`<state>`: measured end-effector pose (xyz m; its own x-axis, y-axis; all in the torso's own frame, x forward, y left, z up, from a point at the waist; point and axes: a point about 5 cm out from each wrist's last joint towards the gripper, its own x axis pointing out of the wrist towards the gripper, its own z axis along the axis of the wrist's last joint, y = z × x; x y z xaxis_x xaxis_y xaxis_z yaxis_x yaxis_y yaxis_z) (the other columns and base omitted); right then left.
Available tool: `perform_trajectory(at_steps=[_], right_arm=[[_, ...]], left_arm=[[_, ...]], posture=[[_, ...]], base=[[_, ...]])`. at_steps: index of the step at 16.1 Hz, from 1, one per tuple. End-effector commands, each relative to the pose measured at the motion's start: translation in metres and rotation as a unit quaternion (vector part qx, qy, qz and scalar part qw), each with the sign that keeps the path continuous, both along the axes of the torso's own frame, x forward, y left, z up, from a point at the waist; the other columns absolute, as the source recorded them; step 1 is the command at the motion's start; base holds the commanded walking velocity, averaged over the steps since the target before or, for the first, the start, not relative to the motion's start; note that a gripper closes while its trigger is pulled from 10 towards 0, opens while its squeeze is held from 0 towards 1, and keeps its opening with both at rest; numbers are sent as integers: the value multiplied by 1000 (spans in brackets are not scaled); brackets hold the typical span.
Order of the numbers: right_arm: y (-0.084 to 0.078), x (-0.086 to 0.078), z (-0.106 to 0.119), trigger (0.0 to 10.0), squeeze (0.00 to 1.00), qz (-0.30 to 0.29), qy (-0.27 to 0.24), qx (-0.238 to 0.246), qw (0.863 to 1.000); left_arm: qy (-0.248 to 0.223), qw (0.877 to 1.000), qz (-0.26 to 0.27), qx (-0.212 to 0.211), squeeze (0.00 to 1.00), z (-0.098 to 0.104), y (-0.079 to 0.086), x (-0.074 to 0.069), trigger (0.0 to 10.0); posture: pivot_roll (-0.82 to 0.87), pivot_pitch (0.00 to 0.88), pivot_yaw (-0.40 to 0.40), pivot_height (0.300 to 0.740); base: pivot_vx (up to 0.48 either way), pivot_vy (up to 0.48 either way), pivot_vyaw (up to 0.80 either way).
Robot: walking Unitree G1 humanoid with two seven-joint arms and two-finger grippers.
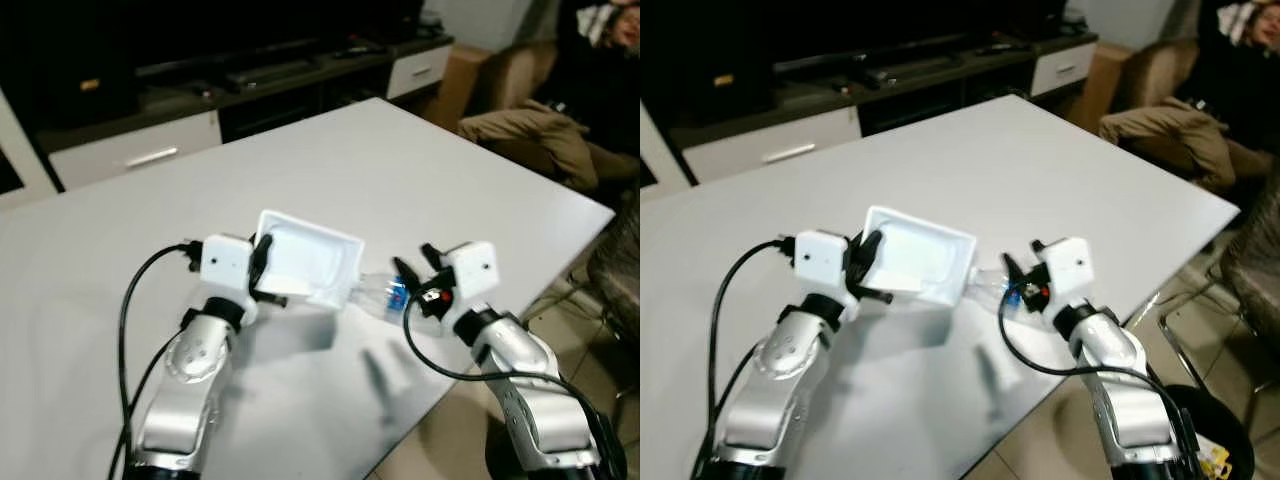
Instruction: Picking trash to rubbish bin
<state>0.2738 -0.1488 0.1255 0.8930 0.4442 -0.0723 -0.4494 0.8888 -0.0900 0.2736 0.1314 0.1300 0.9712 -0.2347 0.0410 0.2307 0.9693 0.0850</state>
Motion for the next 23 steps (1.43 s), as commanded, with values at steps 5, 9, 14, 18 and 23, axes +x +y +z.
perform_trajectory(at_steps=[5, 9, 14, 18, 23], right_arm=[[-30, 21, 32, 10000, 1000, 24, 11, -61, 998], [-41, 33, 42, 10000, 1000, 70, 75, -111, 988], [-55, 54, 52, 10000, 1000, 103, 143, -159, 971], [-61, 63, 43, 10000, 1000, 149, 199, -151, 957], [-62, 79, 27, 10000, 0, 157, 184, -191, 951]], left_arm=[[-4, 1000, -7, 1, 0, 2, 0, -2, 10000], [-5, 1000, -3, 7, 0, 4, 4, 0, 10000], [-13, 1000, -13, 14, 0, 9, 6, 6, 10000], [-15, 999, -38, 14, 0, 15, 6, 6, 10000], [-14, 999, -41, 12, 0, 15, 4, 6, 10000]], posture=[[-133, 0, -35, 740], [-129, 0, -35, 740], [-119, 0, -32, 740], [-115, 0, -33, 740], [-106, 0, -37, 740]], base=[[0, 0, 0], [0, 0, 0], [0, 0, 0], [0, 0, 0], [0, 0, 0]])
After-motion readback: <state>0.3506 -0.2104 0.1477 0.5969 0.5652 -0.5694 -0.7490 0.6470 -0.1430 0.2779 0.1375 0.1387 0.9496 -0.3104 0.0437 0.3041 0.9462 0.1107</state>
